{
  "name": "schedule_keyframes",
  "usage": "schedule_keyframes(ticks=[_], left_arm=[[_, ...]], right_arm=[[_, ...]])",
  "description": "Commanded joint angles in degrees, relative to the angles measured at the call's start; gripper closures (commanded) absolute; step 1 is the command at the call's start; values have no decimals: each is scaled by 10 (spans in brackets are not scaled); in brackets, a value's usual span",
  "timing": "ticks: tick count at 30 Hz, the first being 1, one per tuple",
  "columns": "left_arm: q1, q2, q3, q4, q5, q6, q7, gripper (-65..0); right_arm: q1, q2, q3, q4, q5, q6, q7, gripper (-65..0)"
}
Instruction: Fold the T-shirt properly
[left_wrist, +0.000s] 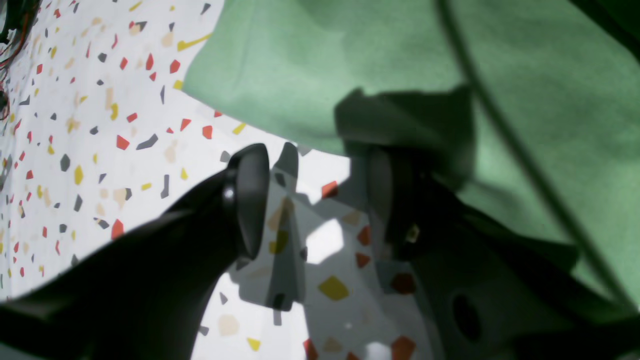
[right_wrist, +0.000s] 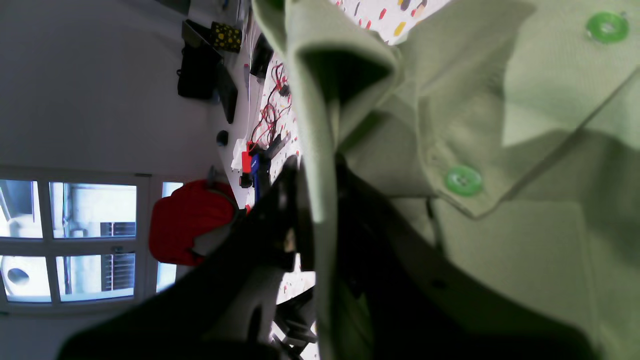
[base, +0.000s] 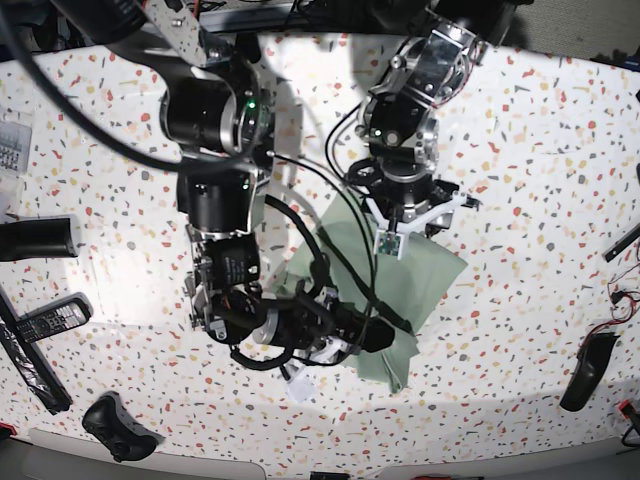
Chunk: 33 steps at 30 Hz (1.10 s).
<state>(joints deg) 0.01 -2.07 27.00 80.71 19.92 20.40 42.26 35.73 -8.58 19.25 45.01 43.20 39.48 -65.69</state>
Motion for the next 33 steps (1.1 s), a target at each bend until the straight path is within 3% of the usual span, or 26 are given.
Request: schedule_keyframes(ticks=[1,13,18,23,28,33], left_arm=[[-5,3,1,6,0,-3,-3,-292],[-20,3,1,6,0,-3,-4,-292],[-21,3,1,6,0,-3,-5,-292],[-22,3,1,6,-1,-3,-42,-292],[-19,3,1,6,-9,-3,-40,-292],[-19,2,1,6,-9,-3,-29,-292]], right_arm=[[22,-4,-2,10,13,5,4,0],[22,-4,-2,8,24,5,4,0],[22,-4,-8,8,94,-12,3,0],[15,-4,-89,8,96,-20,3,0],[-2,-4,-185,8,116,-20,3,0],[-7,-4,-219,8,132,-19,3,0]])
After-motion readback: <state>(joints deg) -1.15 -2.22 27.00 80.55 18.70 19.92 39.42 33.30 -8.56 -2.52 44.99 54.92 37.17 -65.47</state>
